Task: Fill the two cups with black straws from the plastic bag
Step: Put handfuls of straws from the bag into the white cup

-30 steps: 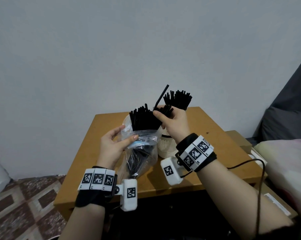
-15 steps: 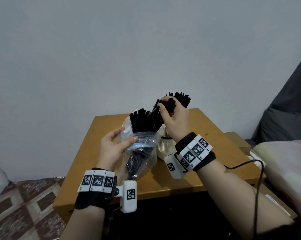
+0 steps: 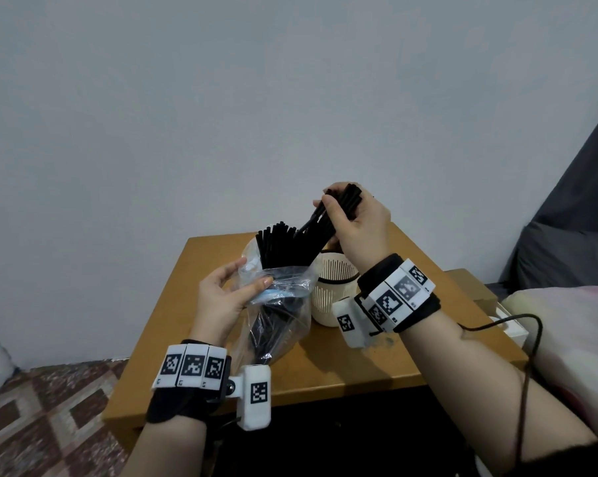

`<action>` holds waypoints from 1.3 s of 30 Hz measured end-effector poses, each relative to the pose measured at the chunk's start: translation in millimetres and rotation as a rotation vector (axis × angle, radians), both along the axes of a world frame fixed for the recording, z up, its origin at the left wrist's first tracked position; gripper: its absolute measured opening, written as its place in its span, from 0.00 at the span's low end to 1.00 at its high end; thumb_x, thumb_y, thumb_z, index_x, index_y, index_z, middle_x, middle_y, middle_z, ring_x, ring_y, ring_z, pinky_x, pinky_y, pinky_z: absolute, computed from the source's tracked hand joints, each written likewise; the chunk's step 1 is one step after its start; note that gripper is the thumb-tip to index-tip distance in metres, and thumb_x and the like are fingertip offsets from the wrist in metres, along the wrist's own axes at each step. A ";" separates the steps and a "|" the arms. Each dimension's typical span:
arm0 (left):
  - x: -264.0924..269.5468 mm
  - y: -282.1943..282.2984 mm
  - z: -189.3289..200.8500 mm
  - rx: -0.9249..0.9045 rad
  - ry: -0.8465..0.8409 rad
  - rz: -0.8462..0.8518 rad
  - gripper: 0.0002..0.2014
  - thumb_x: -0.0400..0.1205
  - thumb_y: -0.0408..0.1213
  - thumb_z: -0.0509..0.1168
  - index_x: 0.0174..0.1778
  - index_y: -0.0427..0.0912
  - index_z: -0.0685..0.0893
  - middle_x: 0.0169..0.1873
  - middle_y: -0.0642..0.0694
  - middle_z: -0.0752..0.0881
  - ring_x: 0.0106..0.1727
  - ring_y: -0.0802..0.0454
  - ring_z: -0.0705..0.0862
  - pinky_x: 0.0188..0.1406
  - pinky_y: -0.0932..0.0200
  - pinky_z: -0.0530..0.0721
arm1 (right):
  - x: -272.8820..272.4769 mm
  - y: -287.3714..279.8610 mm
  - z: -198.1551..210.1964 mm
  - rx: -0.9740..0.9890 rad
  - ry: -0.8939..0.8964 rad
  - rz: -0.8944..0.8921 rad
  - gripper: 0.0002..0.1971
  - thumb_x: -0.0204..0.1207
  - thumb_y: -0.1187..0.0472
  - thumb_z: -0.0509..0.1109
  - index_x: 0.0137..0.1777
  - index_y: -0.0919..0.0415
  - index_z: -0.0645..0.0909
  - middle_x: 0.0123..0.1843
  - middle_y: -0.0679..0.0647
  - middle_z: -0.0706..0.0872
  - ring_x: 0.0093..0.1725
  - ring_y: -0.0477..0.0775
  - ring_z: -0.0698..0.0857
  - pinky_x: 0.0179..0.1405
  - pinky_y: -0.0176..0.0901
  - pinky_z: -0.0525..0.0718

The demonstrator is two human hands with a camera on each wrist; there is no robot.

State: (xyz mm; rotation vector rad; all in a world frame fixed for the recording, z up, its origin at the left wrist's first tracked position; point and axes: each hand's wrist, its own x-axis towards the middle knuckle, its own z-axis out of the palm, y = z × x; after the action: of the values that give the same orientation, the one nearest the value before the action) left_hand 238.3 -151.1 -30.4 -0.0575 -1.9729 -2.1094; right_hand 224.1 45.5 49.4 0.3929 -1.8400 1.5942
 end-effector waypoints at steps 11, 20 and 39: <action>-4.5 -1.1 -0.4 0.004 0.018 0.002 0.35 0.61 0.36 0.80 0.66 0.40 0.81 0.56 0.51 0.83 0.59 0.47 0.86 0.58 0.48 0.87 | -2.4 15.1 35.0 0.060 0.139 -0.071 0.09 0.76 0.61 0.71 0.42 0.43 0.79 0.38 0.49 0.90 0.41 0.50 0.91 0.30 0.44 0.83; -11.9 -3.9 -4.1 0.031 -0.024 0.018 0.37 0.55 0.42 0.81 0.62 0.44 0.82 0.60 0.46 0.83 0.62 0.41 0.85 0.61 0.41 0.85 | 3.7 24.5 59.0 0.069 0.167 -0.055 0.06 0.76 0.63 0.71 0.43 0.49 0.80 0.37 0.52 0.90 0.40 0.53 0.91 0.25 0.44 0.82; -18.5 -18.1 -7.2 0.099 -0.023 0.056 0.42 0.55 0.41 0.81 0.68 0.36 0.80 0.63 0.37 0.82 0.61 0.40 0.85 0.52 0.48 0.88 | 4.4 60.8 99.6 -0.019 0.314 -0.038 0.03 0.73 0.63 0.72 0.44 0.61 0.82 0.36 0.61 0.89 0.32 0.72 0.87 0.21 0.45 0.77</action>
State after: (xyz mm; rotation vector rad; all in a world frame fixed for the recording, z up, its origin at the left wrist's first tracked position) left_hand 219.8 -169.2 -37.6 0.0403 -1.8571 -2.1772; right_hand 228.5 106.3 148.9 0.5620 -1.5828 1.4316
